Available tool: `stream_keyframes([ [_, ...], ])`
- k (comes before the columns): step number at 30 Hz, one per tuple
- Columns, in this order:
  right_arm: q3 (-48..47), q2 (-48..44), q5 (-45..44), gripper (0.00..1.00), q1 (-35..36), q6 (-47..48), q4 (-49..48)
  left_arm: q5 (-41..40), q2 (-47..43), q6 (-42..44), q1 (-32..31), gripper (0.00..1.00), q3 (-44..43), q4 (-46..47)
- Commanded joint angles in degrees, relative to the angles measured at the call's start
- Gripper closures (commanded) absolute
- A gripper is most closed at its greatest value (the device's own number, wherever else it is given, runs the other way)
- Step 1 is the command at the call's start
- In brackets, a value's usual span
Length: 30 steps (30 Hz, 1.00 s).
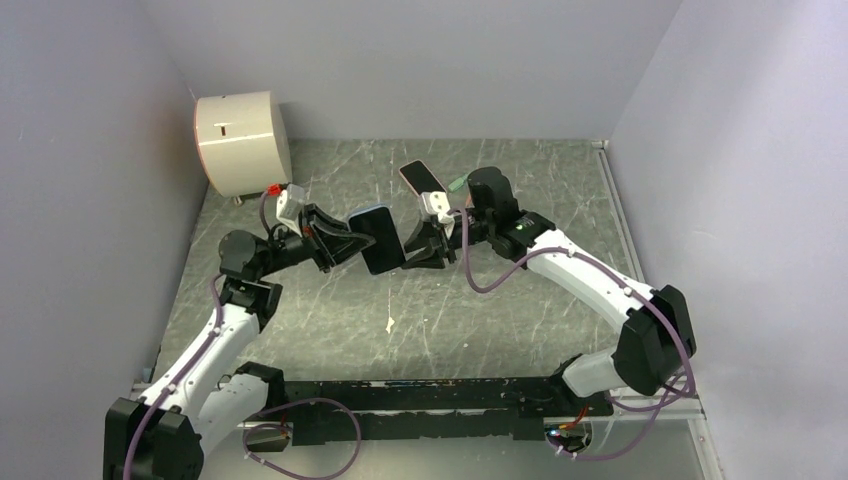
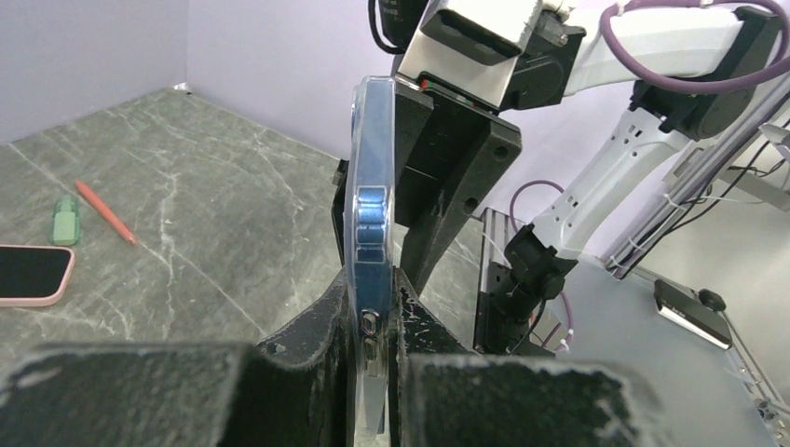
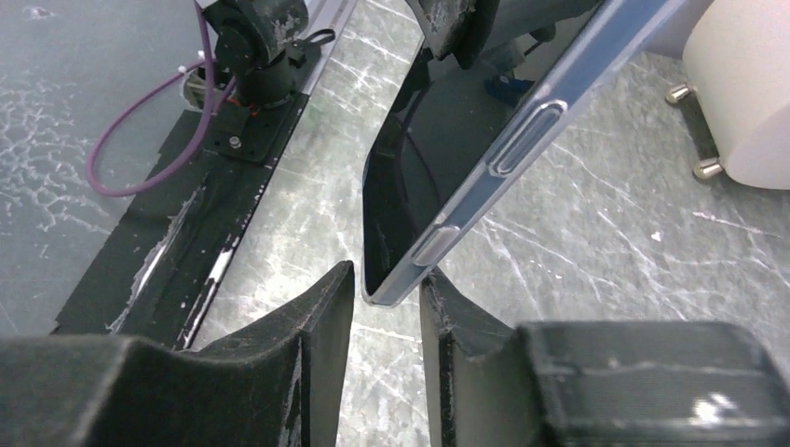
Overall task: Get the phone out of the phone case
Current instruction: Remove the phone case from the phone.
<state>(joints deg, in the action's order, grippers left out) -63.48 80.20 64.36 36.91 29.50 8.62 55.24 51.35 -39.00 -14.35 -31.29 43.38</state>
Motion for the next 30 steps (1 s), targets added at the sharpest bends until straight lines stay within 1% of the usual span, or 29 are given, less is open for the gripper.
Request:
stream_keyframes([
  [1, -3.6, -0.1, 1.5, 0.63, -0.6, 3.7, 1.1, -3.0, 1.2, 4.0, 0.1, 0.97, -3.9, 0.9],
  [5, -3.8, -0.4, 1.5, 0.58, -0.8, 4.6, 1.4, -2.8, 1.1, 5.2, 0.1, 0.97, -4.8, 0.5],
  [12, -4.6, 0.5, 1.4, 0.58, -1.0, 5.7, 2.4, -2.7, 0.8, 5.3, 0.1, 0.98, -5.2, 1.6],
  [24, -7.7, 3.3, 2.1, 0.65, -1.7, 12.6, 8.8, -2.9, 1.1, 4.7, 0.2, 0.97, -5.5, 3.2],
  [30, -8.1, 4.1, 2.5, 0.72, -2.1, 15.0, 9.4, -2.7, 2.2, 3.5, 0.7, 0.97, -5.8, 3.5],
])
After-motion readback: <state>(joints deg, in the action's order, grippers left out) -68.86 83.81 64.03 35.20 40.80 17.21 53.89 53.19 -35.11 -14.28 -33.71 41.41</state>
